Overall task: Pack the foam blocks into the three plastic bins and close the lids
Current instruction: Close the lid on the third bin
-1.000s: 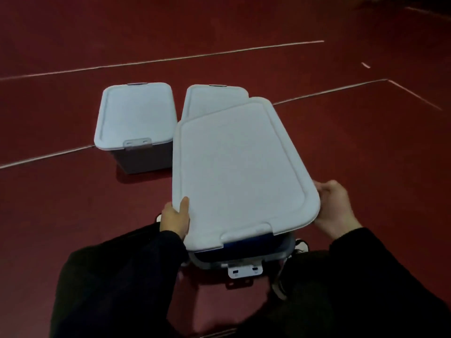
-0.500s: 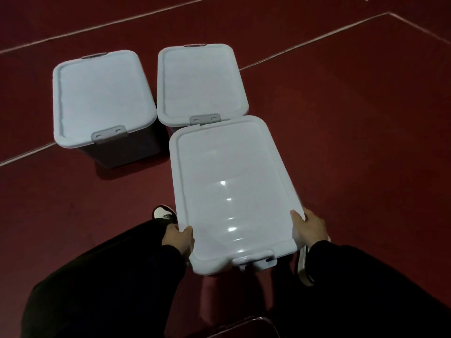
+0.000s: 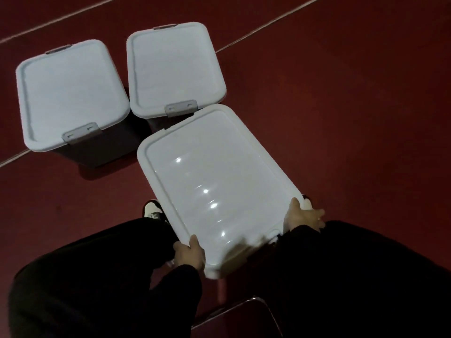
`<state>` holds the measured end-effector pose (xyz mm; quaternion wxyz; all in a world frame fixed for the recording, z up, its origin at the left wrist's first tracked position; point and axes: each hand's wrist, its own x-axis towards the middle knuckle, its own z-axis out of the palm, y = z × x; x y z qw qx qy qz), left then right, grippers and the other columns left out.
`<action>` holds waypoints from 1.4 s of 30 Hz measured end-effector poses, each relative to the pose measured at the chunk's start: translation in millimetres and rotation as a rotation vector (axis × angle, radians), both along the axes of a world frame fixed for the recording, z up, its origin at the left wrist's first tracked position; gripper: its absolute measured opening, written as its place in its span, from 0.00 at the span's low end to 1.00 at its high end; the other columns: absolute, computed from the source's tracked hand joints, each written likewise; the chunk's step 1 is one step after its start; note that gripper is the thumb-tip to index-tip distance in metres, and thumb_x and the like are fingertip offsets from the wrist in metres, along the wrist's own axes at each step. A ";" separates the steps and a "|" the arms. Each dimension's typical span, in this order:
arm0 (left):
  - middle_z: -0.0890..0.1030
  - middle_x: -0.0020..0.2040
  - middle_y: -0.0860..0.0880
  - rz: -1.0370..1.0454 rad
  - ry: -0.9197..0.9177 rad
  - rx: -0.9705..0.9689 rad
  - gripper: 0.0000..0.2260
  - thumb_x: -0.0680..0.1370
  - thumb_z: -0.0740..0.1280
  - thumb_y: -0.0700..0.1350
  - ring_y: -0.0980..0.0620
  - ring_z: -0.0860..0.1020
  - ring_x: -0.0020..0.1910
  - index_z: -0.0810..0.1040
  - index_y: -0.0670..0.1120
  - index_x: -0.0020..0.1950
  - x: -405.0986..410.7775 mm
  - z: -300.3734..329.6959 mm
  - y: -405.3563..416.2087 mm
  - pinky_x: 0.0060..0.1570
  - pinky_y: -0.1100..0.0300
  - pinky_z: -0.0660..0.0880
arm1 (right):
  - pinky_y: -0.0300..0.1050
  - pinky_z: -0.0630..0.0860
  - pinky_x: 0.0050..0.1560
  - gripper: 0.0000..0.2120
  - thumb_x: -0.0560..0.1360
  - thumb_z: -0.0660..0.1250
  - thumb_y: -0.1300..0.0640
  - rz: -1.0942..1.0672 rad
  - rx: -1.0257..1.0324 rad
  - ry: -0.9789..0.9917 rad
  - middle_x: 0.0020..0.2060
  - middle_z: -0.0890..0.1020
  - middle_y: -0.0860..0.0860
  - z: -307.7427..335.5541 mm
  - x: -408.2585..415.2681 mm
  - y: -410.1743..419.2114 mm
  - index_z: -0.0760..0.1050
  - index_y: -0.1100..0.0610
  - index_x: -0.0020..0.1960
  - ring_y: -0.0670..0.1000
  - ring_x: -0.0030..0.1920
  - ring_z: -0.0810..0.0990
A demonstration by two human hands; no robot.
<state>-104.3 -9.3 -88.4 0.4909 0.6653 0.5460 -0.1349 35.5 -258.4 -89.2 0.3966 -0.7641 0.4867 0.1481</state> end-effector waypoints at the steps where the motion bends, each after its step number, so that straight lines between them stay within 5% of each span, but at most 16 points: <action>1: 0.74 0.51 0.39 0.007 0.002 0.007 0.21 0.83 0.61 0.50 0.40 0.75 0.50 0.65 0.32 0.64 -3.0 4.7 -6.7 0.51 0.56 0.68 | 0.57 0.69 0.71 0.44 0.74 0.69 0.37 -0.087 0.095 0.069 0.73 0.69 0.63 -5.1 -12.9 5.6 0.58 0.62 0.78 0.65 0.71 0.71; 4: 0.79 0.55 0.38 0.038 -0.010 -0.031 0.28 0.77 0.63 0.57 0.37 0.79 0.56 0.72 0.33 0.63 -1.9 -3.6 -0.3 0.59 0.52 0.73 | 0.52 0.70 0.71 0.38 0.78 0.67 0.40 -0.111 0.283 -0.065 0.71 0.74 0.59 -11.1 -34.4 23.6 0.61 0.64 0.77 0.62 0.70 0.74; 7: 0.83 0.55 0.40 -0.076 -0.029 -0.101 0.28 0.74 0.65 0.59 0.39 0.81 0.55 0.79 0.37 0.61 6.5 -12.5 -1.3 0.60 0.50 0.76 | 0.50 0.66 0.73 0.37 0.79 0.66 0.41 -0.043 0.202 -0.214 0.71 0.74 0.59 -7.8 -12.4 23.5 0.60 0.62 0.78 0.60 0.71 0.73; 11: 0.78 0.33 0.43 -0.051 -0.076 -0.337 0.20 0.77 0.69 0.55 0.45 0.76 0.30 0.78 0.37 0.52 -1.8 -7.8 -20.2 0.35 0.53 0.72 | 0.50 0.71 0.69 0.32 0.78 0.68 0.42 0.049 0.197 -0.214 0.67 0.78 0.57 -14.4 19.9 6.1 0.67 0.61 0.73 0.59 0.67 0.76; 13: 0.79 0.36 0.38 -0.022 -0.059 -0.447 0.23 0.75 0.73 0.56 0.46 0.75 0.27 0.79 0.35 0.51 -2.2 -14.4 -35.6 0.30 0.57 0.71 | 0.50 0.77 0.61 0.27 0.76 0.71 0.42 0.095 0.197 -0.251 0.60 0.82 0.55 -17.1 45.3 -0.7 0.74 0.59 0.67 0.58 0.60 0.81; 15: 0.86 0.48 0.41 0.019 0.000 -0.526 0.23 0.71 0.77 0.60 0.43 0.84 0.41 0.84 0.42 0.54 -4.3 -36.1 -52.7 0.43 0.52 0.81 | 0.43 0.78 0.47 0.21 0.75 0.73 0.44 0.180 0.217 -0.291 0.51 0.85 0.54 -14.3 76.7 0.1 0.79 0.59 0.60 0.56 0.50 0.85; 18: 0.85 0.58 0.47 -0.107 0.013 -0.569 0.34 0.68 0.72 0.72 0.46 0.82 0.59 0.83 0.48 0.63 8.4 -76.4 -74.7 0.65 0.47 0.76 | 0.35 0.77 0.36 0.16 0.75 0.74 0.47 0.319 0.206 -0.338 0.45 0.85 0.49 -3.4 133.9 24.7 0.80 0.57 0.57 0.49 0.42 0.85; 21: 0.83 0.51 0.49 -0.388 0.032 -0.402 0.21 0.80 0.63 0.63 0.48 0.82 0.55 0.84 0.47 0.56 61.1 -28.1 -57.5 0.58 0.57 0.78 | 0.47 0.81 0.58 0.26 0.73 0.72 0.41 0.439 0.219 -0.361 0.57 0.84 0.49 0.4 172.2 67.0 0.76 0.52 0.67 0.51 0.56 0.84; 23: 0.86 0.47 0.48 -0.543 0.022 -0.231 0.18 0.78 0.64 0.61 0.47 0.83 0.50 0.85 0.49 0.45 89.1 -5.6 -30.4 0.53 0.55 0.81 | 0.48 0.69 0.73 0.39 0.76 0.69 0.41 0.509 0.232 -0.328 0.75 0.71 0.51 8.6 175.0 84.7 0.59 0.50 0.81 0.52 0.72 0.72; 26: 0.84 0.35 0.47 -0.500 -0.107 0.128 0.16 0.76 0.67 0.56 0.45 0.84 0.38 0.81 0.46 0.37 117.8 24.5 29.5 0.45 0.53 0.81 | 0.39 0.64 0.68 0.38 0.80 0.67 0.49 0.483 0.267 -0.368 0.79 0.63 0.49 15.7 159.5 78.1 0.51 0.50 0.83 0.50 0.76 0.66; 29: 0.81 0.53 0.42 -0.478 -0.261 0.564 0.09 0.79 0.67 0.49 0.42 0.80 0.50 0.80 0.44 0.53 131.6 49.9 94.8 0.52 0.54 0.74 | 0.43 0.68 0.66 0.34 0.78 0.66 0.51 0.467 0.149 -0.330 0.76 0.68 0.52 17.0 127.6 54.1 0.58 0.52 0.81 0.53 0.72 0.72; 31: 0.74 0.64 0.35 -0.506 -0.192 0.695 0.22 0.77 0.67 0.53 0.34 0.73 0.63 0.74 0.41 0.66 129.5 46.8 134.2 0.62 0.44 0.70 | 0.44 0.71 0.58 0.31 0.79 0.66 0.48 0.422 0.140 -0.234 0.71 0.75 0.53 13.7 102.7 38.6 0.64 0.55 0.78 0.54 0.64 0.77; 34: 0.68 0.71 0.31 -0.466 0.032 0.577 0.39 0.72 0.64 0.64 0.33 0.65 0.71 0.64 0.38 0.74 108.7 33.5 178.3 0.69 0.39 0.63 | 0.47 0.71 0.54 0.28 0.78 0.64 0.38 0.358 0.224 -0.091 0.60 0.80 0.51 8.3 75.5 28.6 0.71 0.56 0.70 0.55 0.54 0.79; 38: 0.75 0.59 0.30 -0.504 0.019 0.492 0.24 0.76 0.57 0.56 0.32 0.69 0.65 0.73 0.36 0.57 94.9 17.1 200.3 0.63 0.41 0.67 | 0.48 0.73 0.57 0.26 0.76 0.69 0.38 0.324 0.353 -0.129 0.51 0.79 0.46 -1.3 69.6 36.3 0.69 0.53 0.65 0.50 0.52 0.79; 42: 0.75 0.58 0.30 -0.450 0.058 0.540 0.21 0.80 0.58 0.54 0.29 0.72 0.60 0.72 0.36 0.58 96.5 3.2 214.7 0.60 0.41 0.69 | 0.48 0.80 0.55 0.30 0.70 0.79 0.43 0.228 0.351 -0.195 0.54 0.84 0.52 -19.1 70.8 39.7 0.74 0.58 0.64 0.53 0.51 0.84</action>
